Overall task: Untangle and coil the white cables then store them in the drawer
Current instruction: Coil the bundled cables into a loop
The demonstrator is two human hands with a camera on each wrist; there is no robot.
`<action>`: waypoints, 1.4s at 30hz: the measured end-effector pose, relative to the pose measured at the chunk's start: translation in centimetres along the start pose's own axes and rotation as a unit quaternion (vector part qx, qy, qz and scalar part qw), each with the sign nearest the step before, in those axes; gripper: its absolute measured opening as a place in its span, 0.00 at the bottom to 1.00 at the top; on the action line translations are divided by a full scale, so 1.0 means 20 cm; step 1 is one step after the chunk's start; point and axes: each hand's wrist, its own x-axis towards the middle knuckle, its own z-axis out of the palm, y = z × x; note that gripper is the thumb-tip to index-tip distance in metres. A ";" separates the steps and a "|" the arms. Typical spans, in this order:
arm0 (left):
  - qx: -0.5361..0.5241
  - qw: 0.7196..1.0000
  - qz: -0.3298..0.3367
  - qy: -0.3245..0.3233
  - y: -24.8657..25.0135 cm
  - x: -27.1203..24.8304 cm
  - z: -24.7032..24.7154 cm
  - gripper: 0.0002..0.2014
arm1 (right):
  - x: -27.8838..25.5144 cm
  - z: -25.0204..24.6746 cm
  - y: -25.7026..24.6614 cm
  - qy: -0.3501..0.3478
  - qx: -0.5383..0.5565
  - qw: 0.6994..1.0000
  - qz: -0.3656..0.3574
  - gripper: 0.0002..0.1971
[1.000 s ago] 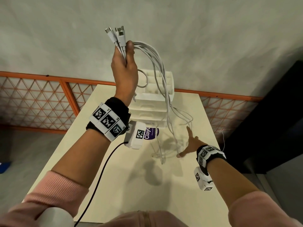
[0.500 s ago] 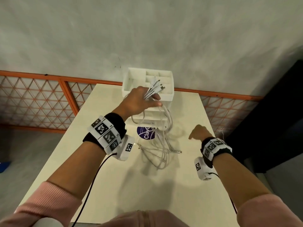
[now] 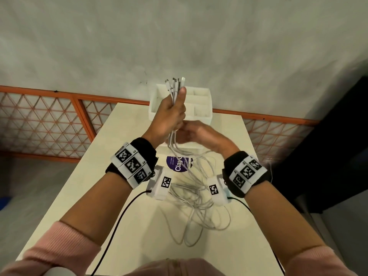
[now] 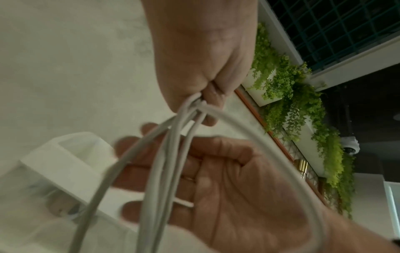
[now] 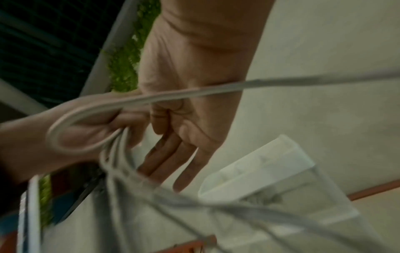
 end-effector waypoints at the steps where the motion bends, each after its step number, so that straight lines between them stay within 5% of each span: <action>1: -0.020 1.000 -0.001 0.011 0.00 0.00 -0.01 0.21 | 0.00 0.05 0.01 -0.040 0.020 0.999 0.006 0.18; 5: -0.048 0.998 0.008 0.046 -0.01 0.03 -0.06 0.21 | 0.00 0.11 0.09 -0.117 0.091 0.988 0.036 0.27; 10: -0.106 0.992 0.004 0.071 -0.06 0.05 -0.15 0.21 | -0.02 0.06 0.06 -0.096 -0.041 0.995 0.002 0.07; 14: -0.131 0.987 0.002 0.098 -0.08 0.06 -0.20 0.22 | 0.00 -0.01 0.06 -0.090 -0.226 0.970 0.017 0.10; 18: -0.181 0.972 -0.012 0.149 -0.10 0.08 -0.23 0.22 | 0.02 -0.02 0.06 -0.017 -0.381 0.925 -0.005 0.15; 23: -0.147 0.960 -0.081 0.223 -0.18 0.08 -0.29 0.20 | -0.02 0.01 0.06 0.088 -0.257 0.961 -0.043 0.16; 28: -0.057 0.954 -0.236 0.177 -0.39 0.01 -0.29 0.08 | 0.01 0.03 -0.03 0.157 -0.234 0.956 -0.084 0.24; 30: 0.032 0.949 -0.274 0.153 -0.47 0.00 -0.27 0.21 | 0.03 0.03 -0.04 0.173 -0.217 0.957 -0.082 0.26; 33: 0.108 0.968 -0.183 0.131 -0.43 -0.03 -0.25 0.26 | 0.06 0.01 -0.03 0.173 -0.197 0.963 -0.053 0.28; 35: 0.098 0.988 -0.120 0.015 -0.35 -0.06 -0.21 0.25 | 0.07 0.00 -0.02 0.165 -0.199 0.965 -0.037 0.30; 38: 0.125 0.984 -0.104 -0.069 -0.27 -0.11 -0.16 0.38 | 0.06 0.00 -0.03 0.171 -0.180 0.968 -0.022 0.27; 42: 0.093 0.984 -0.092 -0.123 -0.29 -0.17 -0.16 0.30 | 0.05 -0.04 -0.08 0.211 -0.139 0.968 -0.001 0.25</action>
